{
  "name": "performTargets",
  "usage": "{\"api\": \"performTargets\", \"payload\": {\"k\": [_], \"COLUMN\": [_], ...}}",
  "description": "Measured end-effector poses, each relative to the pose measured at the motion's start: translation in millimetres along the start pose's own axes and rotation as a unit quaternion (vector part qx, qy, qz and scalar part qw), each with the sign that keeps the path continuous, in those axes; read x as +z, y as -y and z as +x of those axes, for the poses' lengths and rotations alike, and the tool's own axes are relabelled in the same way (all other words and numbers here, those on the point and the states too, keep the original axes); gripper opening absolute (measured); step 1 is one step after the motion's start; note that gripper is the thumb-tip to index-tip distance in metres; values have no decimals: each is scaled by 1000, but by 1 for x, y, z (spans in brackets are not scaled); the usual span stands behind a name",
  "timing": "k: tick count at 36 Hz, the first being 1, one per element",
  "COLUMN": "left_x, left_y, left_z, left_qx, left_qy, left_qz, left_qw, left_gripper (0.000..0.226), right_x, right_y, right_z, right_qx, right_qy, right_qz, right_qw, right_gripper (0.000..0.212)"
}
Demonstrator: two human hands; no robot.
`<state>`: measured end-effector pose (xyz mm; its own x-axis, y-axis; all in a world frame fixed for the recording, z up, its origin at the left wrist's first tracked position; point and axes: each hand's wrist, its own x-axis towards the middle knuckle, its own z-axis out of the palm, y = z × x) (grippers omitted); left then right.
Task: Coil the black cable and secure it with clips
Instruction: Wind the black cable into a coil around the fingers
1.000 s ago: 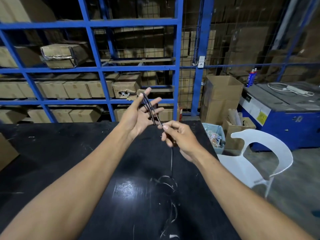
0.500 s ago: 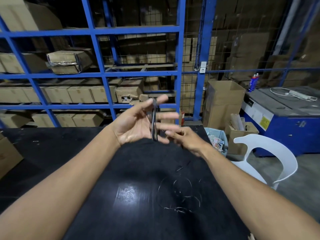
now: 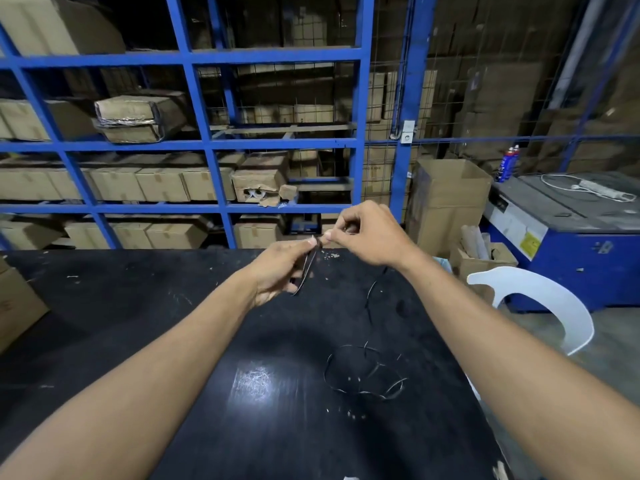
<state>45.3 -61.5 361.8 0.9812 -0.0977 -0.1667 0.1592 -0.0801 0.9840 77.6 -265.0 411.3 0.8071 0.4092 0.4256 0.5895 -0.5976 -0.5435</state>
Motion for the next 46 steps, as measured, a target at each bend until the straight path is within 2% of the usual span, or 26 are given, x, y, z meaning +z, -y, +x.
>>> {"api": "performTargets", "payload": {"k": [4, 7, 10, 13, 18, 23, 26, 31, 33, 35, 37, 40, 46], "left_x": [-4, -6, -9, -12, -13, -13, -15, -10, -8, -5, -4, -7, -7], "left_y": [-5, -11, -18, -23, -26, -30, -34, -34, -32, -29, -22, -10, 1], "left_z": [4, 7, 9, 7, -1, -14, -26, -46, -51, -55, -53, -48, -38], "left_qx": [19, 38, 52, 67, 94, 103, 102, 66, 42, 12, -28, -85, -118], "left_qy": [24, 28, 40, 81, 153, 209, 253, 352, 401, 424, 410, 347, 226], "left_qz": [-142, -217, -256, -298, -338, -357, -358, -339, -322, -280, -221, -133, -3], "left_qw": [989, 975, 964, 949, 924, 905, 893, 870, 857, 861, 884, 924, 967], "left_gripper": [36, 36, 37, 41, 38, 40, 41, 40, 40, 41, 43, 49, 36], "right_x": [22, 44, 60, 68, 77, 82, 84, 76, 66, 52, 37, 14, -11], "right_y": [1, -3, -7, -15, -28, -45, -57, -63, -63, -61, -56, -40, 6], "right_z": [-21, -37, -52, -64, -77, -81, -83, -75, -66, -53, -39, -23, -7], "right_qx": [20, 64, 89, 102, 112, 127, 144, 146, 139, 106, 66, 29, -8], "right_qy": [-17, 5, 2, -11, 28, 71, 108, 134, 134, 126, 111, 89, 115], "right_qz": [140, 308, 421, 484, 511, 459, 440, 358, 304, 232, 151, 37, -113], "right_qw": [990, 949, 903, 869, 852, 877, 880, 912, 933, 959, 980, 995, 987], "right_gripper": [19, 30, 32, 29, 23, 21, 22, 44, 37, 29, 26, 23, 25]}}
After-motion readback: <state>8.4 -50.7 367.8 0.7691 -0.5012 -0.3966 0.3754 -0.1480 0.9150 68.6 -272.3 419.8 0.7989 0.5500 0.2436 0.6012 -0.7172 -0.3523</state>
